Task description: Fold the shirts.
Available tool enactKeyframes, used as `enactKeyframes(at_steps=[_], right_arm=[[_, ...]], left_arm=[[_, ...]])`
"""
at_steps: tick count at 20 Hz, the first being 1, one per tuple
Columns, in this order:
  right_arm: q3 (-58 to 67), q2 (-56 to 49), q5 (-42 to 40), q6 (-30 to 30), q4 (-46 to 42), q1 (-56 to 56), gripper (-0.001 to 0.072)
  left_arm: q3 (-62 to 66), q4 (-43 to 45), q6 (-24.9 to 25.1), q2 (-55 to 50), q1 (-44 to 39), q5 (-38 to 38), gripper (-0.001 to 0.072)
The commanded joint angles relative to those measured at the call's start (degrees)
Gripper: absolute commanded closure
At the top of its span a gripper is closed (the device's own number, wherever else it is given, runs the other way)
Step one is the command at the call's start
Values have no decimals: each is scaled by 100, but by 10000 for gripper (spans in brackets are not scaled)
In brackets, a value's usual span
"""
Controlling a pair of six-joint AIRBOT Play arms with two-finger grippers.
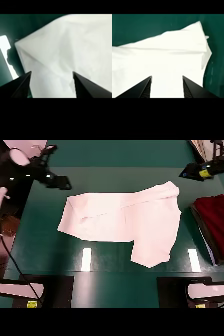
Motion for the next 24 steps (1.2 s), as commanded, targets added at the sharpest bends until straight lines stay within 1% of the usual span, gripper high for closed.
enactKeyframes(at_steps=[1, 4, 7, 9, 12, 16, 17, 18, 19, 20, 21, 24], right_arm=[[-841, 776, 586, -293, 153, -131, 278], [-1884, 1456, 446, -295, 151, -127, 278], [-2640, 1985, 103, -293, 151, -127, 278], [-2997, 2288, -136, -291, 157, -127, 278], [-3228, 2566, -201, -286, 153, -127, 278], [-3222, 2765, -297, -245, 151, -129, 277], [-3222, 2800, -286, -245, 149, -127, 278], [-3222, 2839, -275, -243, 149, -129, 278], [-3224, 2887, -262, -243, 146, -129, 278], [-3224, 2933, -240, -216, 118, -129, 278], [-3224, 2979, -155, -166, 90, -153, 278], [-3405, 3008, 437, -7, 96, -485, 278]], left_arm=[[-522, -175, 7, 125, 828, -1051, 109], [-1766, -348, 214, 160, 1338, -1102, 109], [-2651, -365, 310, 160, 1598, -745, 109], [-3005, -529, 365, 160, 1600, -522, 109], [-3314, -1270, 651, 160, 1587, -343, 110], [-3475, -1191, 621, 160, 1152, -317, 111], [-3499, -1075, 579, 160, 992, -317, 199], [-3499, -946, 511, 160, 872, -319, 384], [-3499, -896, 415, 160, 804, -319, 478], [-3497, -896, 337, 162, 796, -317, 479], [-3471, -896, 313, 181, 798, -348, 680], [-3440, -828, 302, 697, 796, -72, 683]])
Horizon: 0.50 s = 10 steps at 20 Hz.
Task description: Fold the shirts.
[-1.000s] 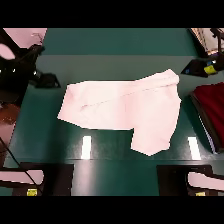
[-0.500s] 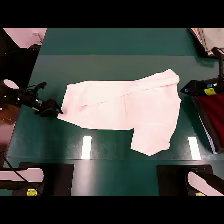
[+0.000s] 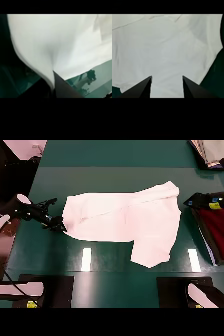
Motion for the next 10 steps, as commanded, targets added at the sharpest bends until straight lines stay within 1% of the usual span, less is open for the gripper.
enactKeyframes(at_steps=[1, 3, 6, 8, 10], right_arm=[[-341, 85, 540, 127, -22, -372, 278], [-960, 188, 409, 127, -20, -741, 278], [-1921, 267, 278, 127, -7, -1126, 278], [-2549, 251, 120, 125, 140, -1134, 277], [-3082, 240, -186, 125, 472, -968, 277]], left_arm=[[13, 35, -83, 636, -59, 328, 683], [11, 68, -96, 1217, -59, 409, 683], [11, 66, -98, 1823, -59, 334, 683], [11, 61, -201, 2039, -59, 328, 683], [7, 44, -203, 2085, -59, 315, 683]])
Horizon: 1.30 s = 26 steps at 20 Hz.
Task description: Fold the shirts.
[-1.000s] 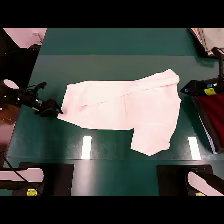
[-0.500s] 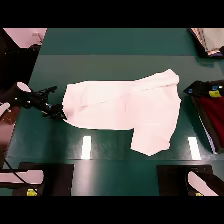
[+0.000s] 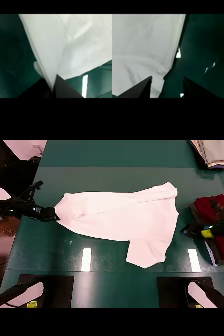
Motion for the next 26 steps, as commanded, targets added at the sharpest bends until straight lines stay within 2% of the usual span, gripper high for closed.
enactKeyframes(at_steps=[1, 4, 8, 9, 11, 12, 14, 17, 20, 26], right_arm=[[-986, 9, -542, 9, 463, 138, 278], [-1425, -28, -1244, 9, 894, 551, 278], [-1447, -560, -1370, 70, 1043, 960, 282], [-1447, -658, -1412, 68, 1086, 1025, 366], [-1447, -686, -1552, 39, 1075, 1180, 623], [-1447, -562, -1648, 39, 1078, 1248, 700], [-1261, -103, -1663, 46, 1073, 1290, 701], [-127, 678, -1591, 72, 1060, 1272, 702], [1620, 1123, -1899, 70, 964, 1274, 702], [5047, 1182, -1869, 70, -225, 1272, 702]], left_arm=[[0, -7, -55, 254, 0, 9, 683], [0, -9, -55, 256, 0, -24, 682], [0, -7, -52, 256, 0, -79, 683], [0, -9, -52, 256, 0, -85, 682], [0, -7, -52, 256, 0, -85, 682], [7, -7, -52, 260, 0, -85, 683], [83, 2, -83, 409, 2, -17, 683], [892, -4, -254, 778, 2, -120, 683], [2326, -11, -509, 1139, 0, -221, 683], [5584, -96, -883, 1410, 0, -256, 683]])
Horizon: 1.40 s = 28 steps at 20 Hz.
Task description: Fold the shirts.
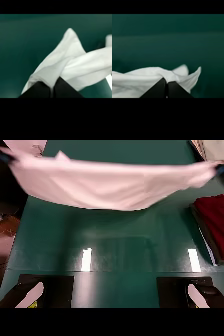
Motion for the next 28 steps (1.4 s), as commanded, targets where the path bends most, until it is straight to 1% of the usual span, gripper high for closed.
enactKeyframes(at_steps=[1, 3, 4, 7, 10, 12, 13, 15, 18, 21, 23, 26, 28], right_arm=[[1886, 79, 31, 4, -774, 4, 702], [2662, 79, 240, 4, -1043, 2, 702], [2981, 74, 317, 4, -1172, 9, 702], [3692, 59, 693, 31, -1475, 4, 702], [4352, -214, 1351, 44, -1460, 4, 703], [4538, -542, 1786, 138, -1458, 4, 704], [4435, -702, 1910, 138, -1445, 7, 704], [3910, -1069, 2065, 140, -1397, 24, 704], [3143, -1908, 2380, 144, -1399, 22, 704], [2522, -2774, 2343, 142, -1399, 39, 704], [2229, -3338, 2096, 136, -1403, 149, 704], [2146, -4181, 1296, 136, -1401, 350, 704], [2149, -4627, 505, 136, -1401, 472, 703]], left_arm=[[1912, -85, -330, 103, 0, 2, 683], [2686, -229, -498, 125, 0, 79, 683], [2855, -378, -498, 199, 0, 186, 683], [2881, -999, -496, 568, 0, 461, 683], [2929, -1408, -492, 651, 0, 389, 683], [2577, -1403, -492, 651, 0, 275, 684], [2194, -1403, -487, 649, 0, 280, 684], [1307, -1344, -476, 605, 0, 214, 683], [-146, -1139, -402, 267, 0, 11, 683], [-1447, -1080, -114, -393, 0, 11, 683], [-2140, -1080, 81, -1027, 0, 214, 683], [-2553, -1082, 494, -2131, 0, 994, 682], [-2507, -1182, 750, -2830, 0, 1668, 682]])
